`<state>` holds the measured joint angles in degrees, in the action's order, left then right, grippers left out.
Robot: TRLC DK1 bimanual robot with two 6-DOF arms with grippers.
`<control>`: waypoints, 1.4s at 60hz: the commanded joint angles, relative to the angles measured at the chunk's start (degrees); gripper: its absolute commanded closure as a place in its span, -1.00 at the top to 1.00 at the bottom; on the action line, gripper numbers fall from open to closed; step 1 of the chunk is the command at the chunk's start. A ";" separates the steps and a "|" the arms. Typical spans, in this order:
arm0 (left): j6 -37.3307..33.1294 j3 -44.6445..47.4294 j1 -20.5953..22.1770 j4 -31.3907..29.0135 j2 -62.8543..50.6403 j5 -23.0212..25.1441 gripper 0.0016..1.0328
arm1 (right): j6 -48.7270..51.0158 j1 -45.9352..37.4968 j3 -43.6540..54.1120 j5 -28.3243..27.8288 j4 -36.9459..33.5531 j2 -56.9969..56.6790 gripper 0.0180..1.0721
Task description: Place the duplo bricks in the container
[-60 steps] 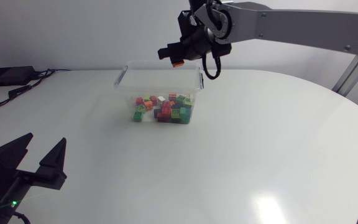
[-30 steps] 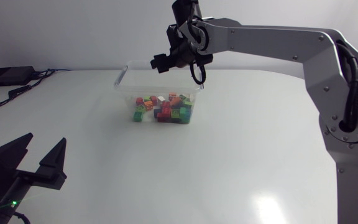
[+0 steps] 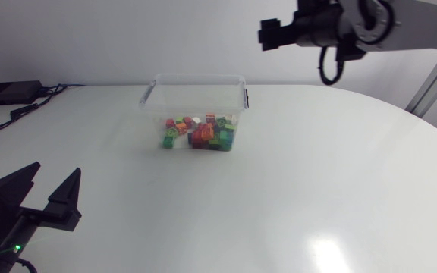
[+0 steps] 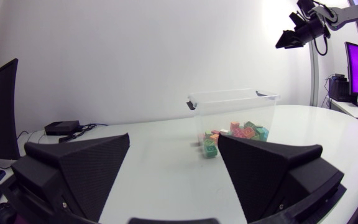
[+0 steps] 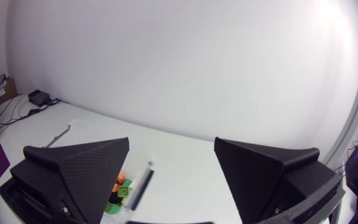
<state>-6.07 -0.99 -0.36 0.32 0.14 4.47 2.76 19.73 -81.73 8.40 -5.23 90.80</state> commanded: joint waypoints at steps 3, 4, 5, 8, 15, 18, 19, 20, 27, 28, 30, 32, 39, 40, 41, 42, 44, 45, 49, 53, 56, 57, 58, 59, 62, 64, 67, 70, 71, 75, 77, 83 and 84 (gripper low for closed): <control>-0.53 1.08 -0.52 0.74 0.47 0.45 0.91 | 3.30 -3.11 9.93 0.39 2.42 -7.84 0.90; -0.53 1.08 -0.52 0.74 0.47 0.45 0.91 | 3.56 -3.64 11.07 0.39 2.51 -9.07 0.90; -0.53 1.08 -0.52 0.74 0.47 0.45 0.91 | 3.74 -3.99 11.95 0.39 2.60 -10.03 0.90; -0.53 1.08 -0.52 0.74 0.47 0.36 0.91 | 4.35 -5.14 15.29 0.39 3.21 -13.46 0.90; -0.53 1.08 -0.52 0.74 0.47 0.45 0.91 | 5.67 -7.07 22.58 0.56 4.97 -21.37 0.90; -0.53 1.08 -0.52 0.74 0.47 0.45 0.91 | 6.11 -7.77 24.96 0.82 5.32 -24.45 0.90; -0.61 1.08 -0.52 0.74 0.47 0.45 0.91 | 6.20 -8.04 25.75 0.82 5.41 -25.41 0.90; -0.53 1.08 -0.52 0.74 0.47 0.45 0.91 | 6.38 -8.30 26.63 0.82 5.41 -26.47 0.90; -0.53 1.08 -0.52 0.74 0.47 0.45 0.91 | 6.90 -10.32 31.20 0.82 5.50 -33.06 0.90; -0.53 1.08 -0.52 0.74 0.47 0.45 0.91 | 6.99 -10.50 31.81 0.82 5.50 -33.94 0.90; -0.53 1.08 -0.52 0.74 0.47 0.45 0.91 | 7.17 -10.94 33.39 0.82 5.50 -35.87 0.90; -0.53 1.08 -0.52 0.74 0.47 0.45 0.91 | 7.25 -11.46 34.80 0.82 5.50 -37.72 0.90; -0.53 1.08 -0.52 0.74 0.47 0.45 0.91 | 8.40 -12.96 40.60 0.91 6.29 -44.84 0.90; -0.61 1.08 -0.52 0.74 0.47 0.45 0.91 | 8.66 -13.13 41.48 0.91 6.38 -45.98 0.90; -0.61 1.08 -0.52 0.74 0.47 0.45 0.91 | 8.75 -13.31 42.10 0.91 6.55 -46.86 0.90; -0.53 1.08 -0.52 0.74 0.47 0.45 0.91 | 8.92 -13.66 42.89 0.91 6.73 -47.91 0.90; -0.53 1.08 -0.52 0.74 0.47 0.36 0.91 | 9.63 -14.28 44.64 0.91 6.99 -50.11 0.90; -0.53 1.08 -0.52 0.74 0.47 0.45 0.91 | 9.98 -14.54 45.44 0.91 7.08 -51.25 0.90; -0.53 1.08 -0.52 0.74 0.47 0.45 0.91 | 11.21 -15.16 48.25 0.91 7.08 -55.03 0.90; -0.53 1.08 -0.52 0.74 0.47 0.45 0.91 | 12.35 -16.03 51.41 0.91 7.08 -59.69 0.90; -0.53 1.08 -0.52 0.74 0.47 0.45 0.91 | 13.06 -16.21 53.17 0.91 6.90 -62.33 0.90; -0.44 1.08 -0.51 0.72 0.47 0.39 0.91 | 12.86 -16.25 53.52 0.80 6.88 -62.68 0.90; -0.33 1.08 -0.49 0.71 0.45 0.30 0.91 | 12.58 -16.32 54.03 0.63 6.85 -63.19 0.90; -0.22 1.08 -0.48 0.69 0.44 0.22 0.91 | 12.31 -16.38 54.51 0.48 6.83 -63.66 0.90; 0.12 1.07 -0.43 0.63 0.41 -0.03 0.91 | 11.50 -16.56 55.98 0.00 6.74 -65.13 0.90; 0.37 1.07 -0.40 0.59 0.39 -0.22 0.91 | 10.90 -16.69 57.07 -0.36 6.68 -66.22 0.90; 0.68 1.07 -0.36 0.54 0.36 -0.45 0.91 | 10.15 -16.86 58.41 -0.80 6.60 -67.56 0.90; 1.01 1.06 -0.31 0.49 0.33 -0.69 0.91 | 9.37 -17.03 59.82 -1.26 6.52 -68.96 0.90; 1.12 1.06 -0.30 0.47 0.32 -0.78 0.91 | 9.10 -17.09 60.31 -1.42 6.49 -69.45 0.90; 1.57 1.05 -0.24 0.40 0.28 -1.11 0.91 | 8.02 -17.33 62.26 -2.05 6.37 -71.39 0.90; 1.80 1.05 -0.21 0.37 0.26 -1.29 0.91 | 7.47 -17.45 63.25 -2.38 6.32 -72.38 0.90; 2.44 1.04 -0.12 0.26 0.20 -1.76 0.91 | 5.94 -17.79 66.02 -3.28 6.15 -75.14 0.90; 2.56 1.04 -0.11 0.24 0.19 -1.85 0.91 | 5.66 -17.85 66.53 -3.45 6.12 -75.65 0.90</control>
<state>-5.32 -0.99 -0.34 0.30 0.12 3.09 10.70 2.44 -18.04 5.61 0.62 17.21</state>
